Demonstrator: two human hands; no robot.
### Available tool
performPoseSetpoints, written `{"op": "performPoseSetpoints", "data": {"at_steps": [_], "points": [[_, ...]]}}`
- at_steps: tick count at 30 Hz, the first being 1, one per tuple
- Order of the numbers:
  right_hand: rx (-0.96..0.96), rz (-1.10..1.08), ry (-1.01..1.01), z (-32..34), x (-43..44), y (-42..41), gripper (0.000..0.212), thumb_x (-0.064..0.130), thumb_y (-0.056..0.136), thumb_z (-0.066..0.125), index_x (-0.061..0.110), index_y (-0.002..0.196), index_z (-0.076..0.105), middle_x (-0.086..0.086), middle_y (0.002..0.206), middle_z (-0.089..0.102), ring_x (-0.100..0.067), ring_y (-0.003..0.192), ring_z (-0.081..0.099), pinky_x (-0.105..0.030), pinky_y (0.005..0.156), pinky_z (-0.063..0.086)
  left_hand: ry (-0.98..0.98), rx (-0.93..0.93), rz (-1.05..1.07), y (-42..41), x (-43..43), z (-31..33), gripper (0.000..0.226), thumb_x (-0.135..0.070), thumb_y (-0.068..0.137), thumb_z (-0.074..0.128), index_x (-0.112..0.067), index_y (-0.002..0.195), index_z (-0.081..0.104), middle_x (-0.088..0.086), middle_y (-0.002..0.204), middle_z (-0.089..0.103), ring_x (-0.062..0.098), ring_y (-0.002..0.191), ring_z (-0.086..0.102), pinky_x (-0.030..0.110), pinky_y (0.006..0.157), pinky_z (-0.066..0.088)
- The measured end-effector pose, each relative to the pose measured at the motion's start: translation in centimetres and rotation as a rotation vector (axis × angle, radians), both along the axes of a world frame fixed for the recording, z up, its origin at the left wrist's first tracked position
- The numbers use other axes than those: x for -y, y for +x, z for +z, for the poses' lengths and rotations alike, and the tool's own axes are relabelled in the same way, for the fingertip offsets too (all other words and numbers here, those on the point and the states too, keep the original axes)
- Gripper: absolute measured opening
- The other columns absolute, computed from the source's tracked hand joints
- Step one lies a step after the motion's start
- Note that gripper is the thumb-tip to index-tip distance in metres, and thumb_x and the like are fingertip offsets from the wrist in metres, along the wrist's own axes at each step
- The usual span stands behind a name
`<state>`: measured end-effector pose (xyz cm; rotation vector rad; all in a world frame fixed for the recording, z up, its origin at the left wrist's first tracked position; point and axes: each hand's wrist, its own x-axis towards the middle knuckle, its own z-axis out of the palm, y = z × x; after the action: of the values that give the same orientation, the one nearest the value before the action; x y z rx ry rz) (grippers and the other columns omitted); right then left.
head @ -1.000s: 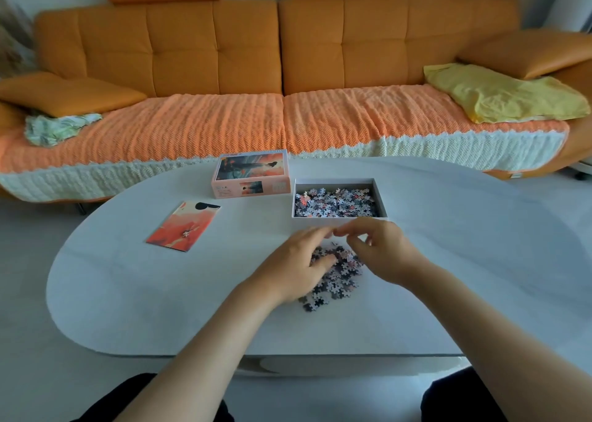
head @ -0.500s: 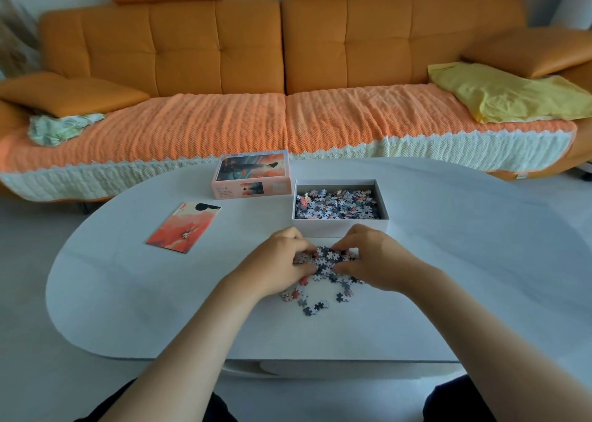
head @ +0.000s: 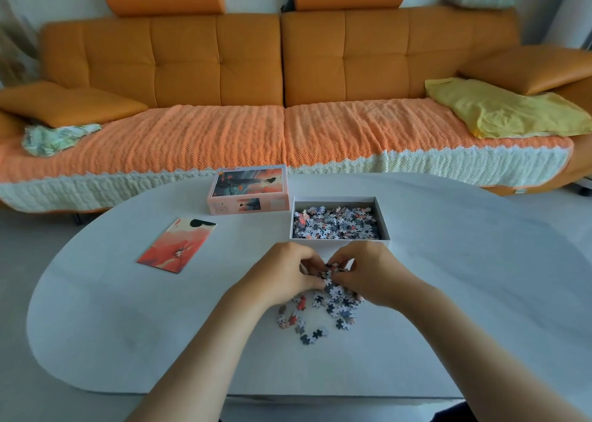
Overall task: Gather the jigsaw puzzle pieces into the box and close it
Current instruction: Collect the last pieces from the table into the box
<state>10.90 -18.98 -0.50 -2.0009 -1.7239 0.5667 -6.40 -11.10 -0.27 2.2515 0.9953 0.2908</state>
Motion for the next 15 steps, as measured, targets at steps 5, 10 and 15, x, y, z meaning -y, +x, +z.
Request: {"op": "performPoseSetpoints", "data": {"at_steps": [5,10,15], "points": [[-0.117,-0.045,0.107,1.8,-0.4,0.0,0.009,0.019,0.085,0.07,0.025,0.089,0.074,0.01,0.079,0.068,-0.009,0.046,0.063,-0.019,0.05,0.051,-0.044,0.156,0.05,0.1,-0.8,1.3,0.013,-0.027,0.075,0.083,-0.031,0.084,0.075,-0.014,0.078,0.071,-0.002,0.071,0.064,0.015,0.065,0.047],[-0.206,-0.163,0.354,3.5,-2.3,0.8,0.009,0.018,0.083,0.073,0.024,0.09,0.074,0.007,0.068,0.067,-0.012,0.047,0.062,-0.016,0.05,0.047,0.013,0.391,0.112,1.3,-2.6,2.7,0.009,-0.021,0.078,0.081,-0.029,0.082,0.077,-0.011,0.071,0.071,-0.001,0.065,0.063,0.011,0.06,0.045],[-0.109,-0.227,0.461,2.3,-4.8,1.4,0.019,0.017,0.083,0.074,0.02,0.102,0.075,0.004,0.094,0.067,-0.011,0.079,0.063,-0.026,0.077,0.053,0.194,0.376,0.15,2.9,-4.5,1.9,0.011,-0.018,0.082,0.077,-0.022,0.092,0.076,-0.009,0.087,0.071,0.0,0.078,0.063,0.016,0.073,0.05]]}}
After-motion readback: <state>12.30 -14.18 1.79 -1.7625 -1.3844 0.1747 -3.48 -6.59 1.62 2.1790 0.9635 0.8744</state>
